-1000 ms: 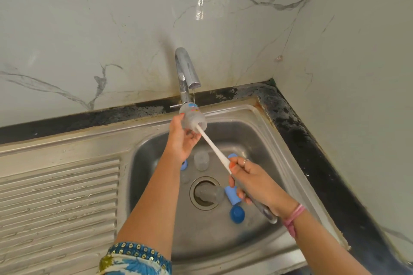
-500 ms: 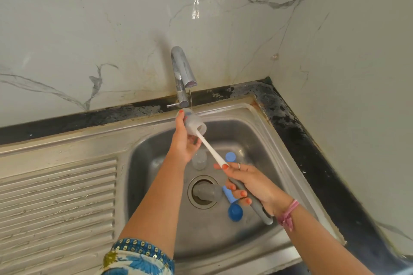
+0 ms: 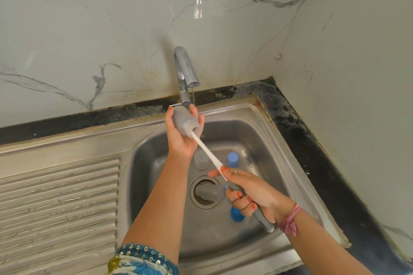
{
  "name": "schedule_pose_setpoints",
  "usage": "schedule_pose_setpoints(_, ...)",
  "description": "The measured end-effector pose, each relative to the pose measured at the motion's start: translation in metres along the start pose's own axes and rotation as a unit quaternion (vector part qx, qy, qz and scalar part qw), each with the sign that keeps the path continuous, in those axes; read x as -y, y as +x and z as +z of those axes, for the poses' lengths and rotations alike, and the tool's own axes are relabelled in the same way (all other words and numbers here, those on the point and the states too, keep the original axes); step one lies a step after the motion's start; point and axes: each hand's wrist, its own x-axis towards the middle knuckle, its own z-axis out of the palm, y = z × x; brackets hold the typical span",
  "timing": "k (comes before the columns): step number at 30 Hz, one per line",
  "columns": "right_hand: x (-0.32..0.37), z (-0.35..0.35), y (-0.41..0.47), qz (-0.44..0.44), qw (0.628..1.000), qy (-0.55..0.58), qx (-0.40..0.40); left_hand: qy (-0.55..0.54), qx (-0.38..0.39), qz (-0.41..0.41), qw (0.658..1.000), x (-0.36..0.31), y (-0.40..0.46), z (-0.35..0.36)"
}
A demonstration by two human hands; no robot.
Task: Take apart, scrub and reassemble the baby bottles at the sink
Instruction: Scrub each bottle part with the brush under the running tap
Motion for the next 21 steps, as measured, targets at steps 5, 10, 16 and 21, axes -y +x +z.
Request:
schedule_pose_setpoints(5,0.001,-0.008,-0.002,-0.118,0.908,-0.355,-0.191,0.251,-0.076,-0.007,0.965,-0.016,0.004,-0.009)
schedule_pose_setpoints(10,-0.003,-0.009,0.003,-0.165,0.804,-0.531,-0.209,0.243,-0.111,-0.019,0.963,-0.015,0.001,0.000)
schedule_pose_setpoints(16,0.004,-0.002,0.003,-0.013,0.989,0.151,-0.003,-0.032,-0.069,0.016,0.997,0.003,-0.003,0.001)
schedule_pose_setpoints(21,0.012,-0.020,0.000,-0.121,0.816,-0.518,-0.227,0.063,-0.200,0.016,0.978,-0.005,0.011,0.005)
